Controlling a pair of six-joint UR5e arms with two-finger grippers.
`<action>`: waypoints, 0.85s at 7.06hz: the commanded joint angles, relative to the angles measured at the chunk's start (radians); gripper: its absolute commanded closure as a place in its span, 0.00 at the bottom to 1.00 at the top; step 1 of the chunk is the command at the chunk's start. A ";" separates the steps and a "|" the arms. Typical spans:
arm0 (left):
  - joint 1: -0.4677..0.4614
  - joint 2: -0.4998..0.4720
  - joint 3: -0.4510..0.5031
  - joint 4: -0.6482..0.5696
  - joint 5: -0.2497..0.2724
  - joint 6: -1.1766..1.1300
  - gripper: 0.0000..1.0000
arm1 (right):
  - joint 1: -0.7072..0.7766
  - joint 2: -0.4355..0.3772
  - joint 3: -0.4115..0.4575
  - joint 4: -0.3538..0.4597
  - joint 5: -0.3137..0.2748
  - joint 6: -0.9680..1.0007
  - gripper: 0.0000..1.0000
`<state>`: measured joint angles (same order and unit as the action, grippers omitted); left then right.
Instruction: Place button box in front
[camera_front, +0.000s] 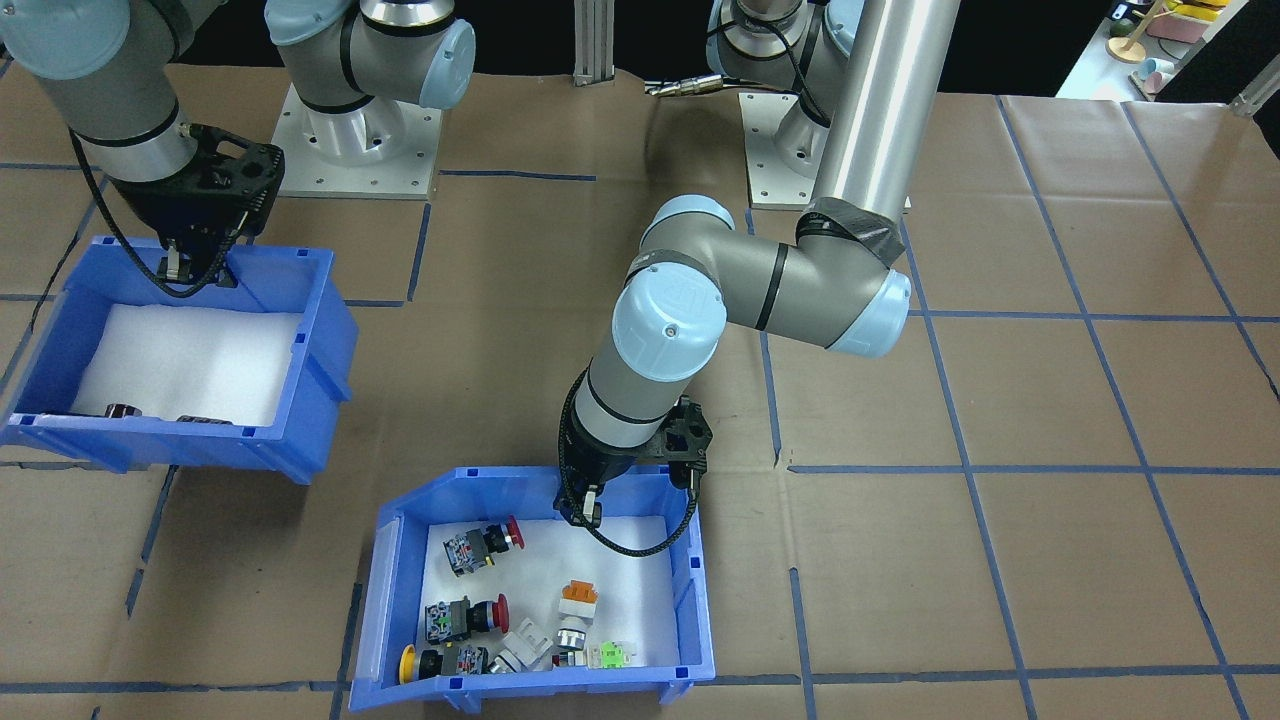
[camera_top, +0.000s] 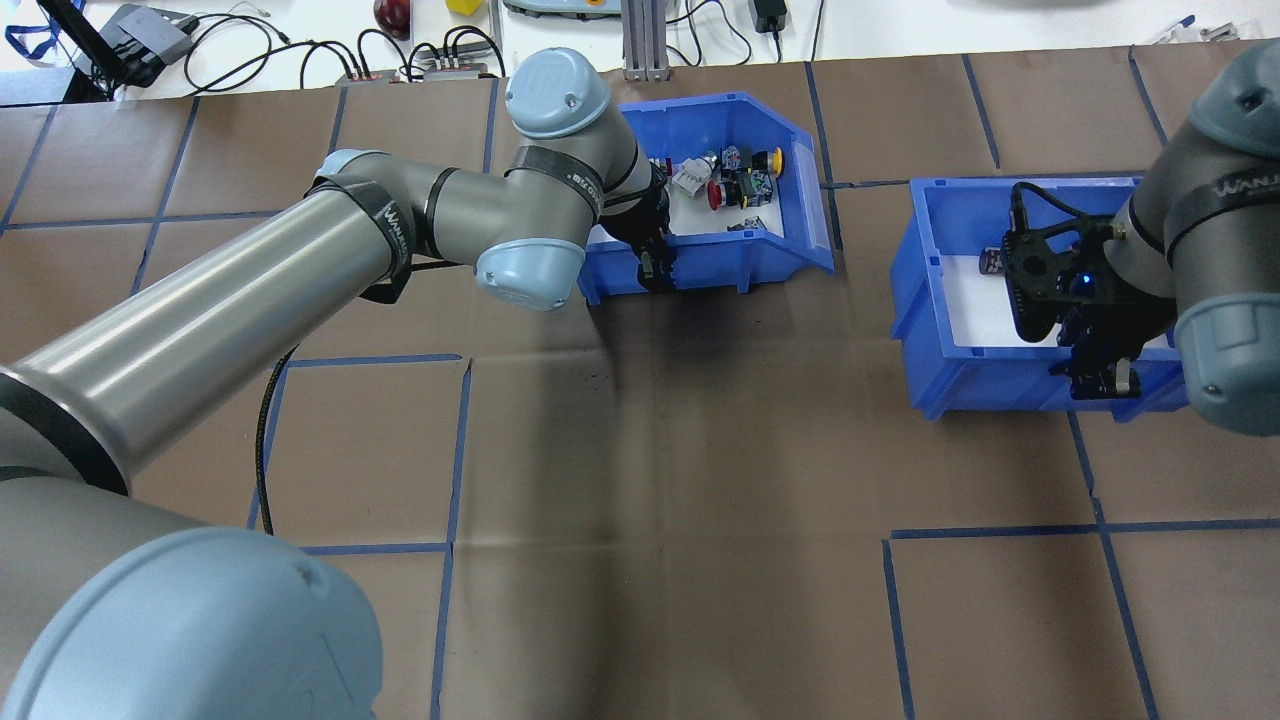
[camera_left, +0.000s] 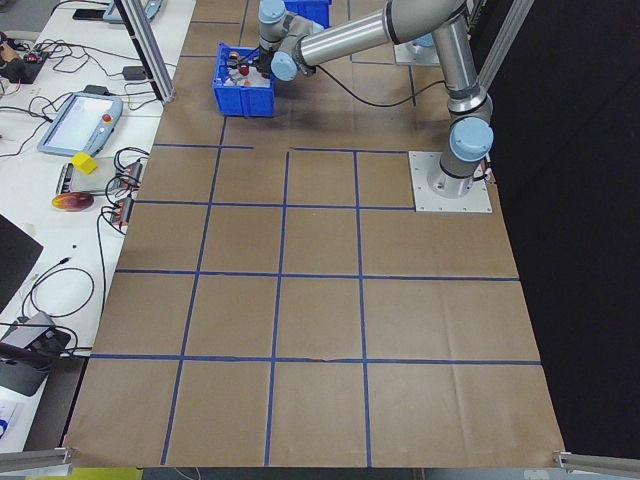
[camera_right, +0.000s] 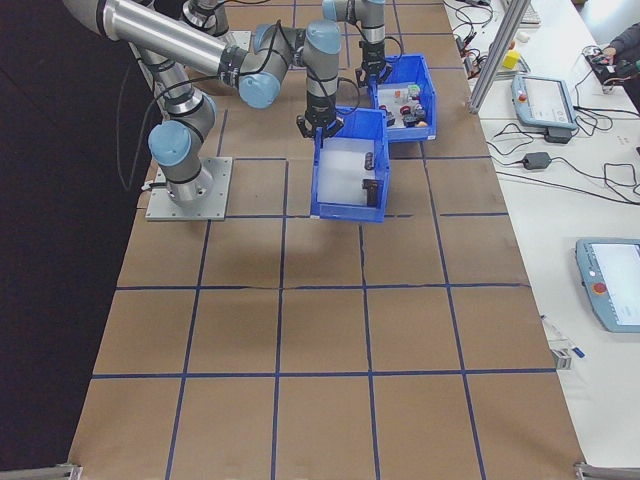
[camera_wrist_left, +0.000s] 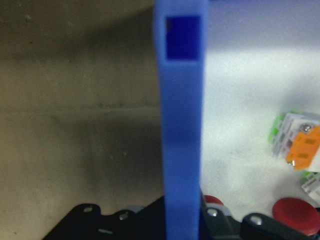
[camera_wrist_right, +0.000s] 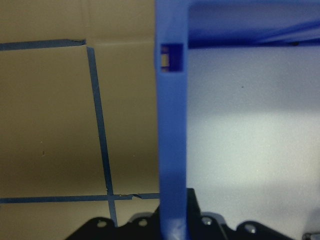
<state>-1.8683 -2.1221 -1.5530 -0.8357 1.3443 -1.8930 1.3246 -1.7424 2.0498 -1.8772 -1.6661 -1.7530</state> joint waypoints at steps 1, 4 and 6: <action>0.000 0.005 -0.016 0.000 0.001 -0.003 0.97 | 0.010 -0.093 0.085 -0.006 0.011 0.076 0.93; 0.000 0.008 -0.016 -0.009 0.053 0.003 0.52 | 0.072 -0.173 0.161 -0.005 0.012 0.201 0.93; 0.003 0.045 -0.007 -0.061 0.084 0.006 0.31 | 0.230 -0.174 0.165 -0.006 0.011 0.346 0.93</action>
<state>-1.8667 -2.1017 -1.5652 -0.8630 1.4135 -1.8886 1.4685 -1.9128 2.2094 -1.8831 -1.6540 -1.4900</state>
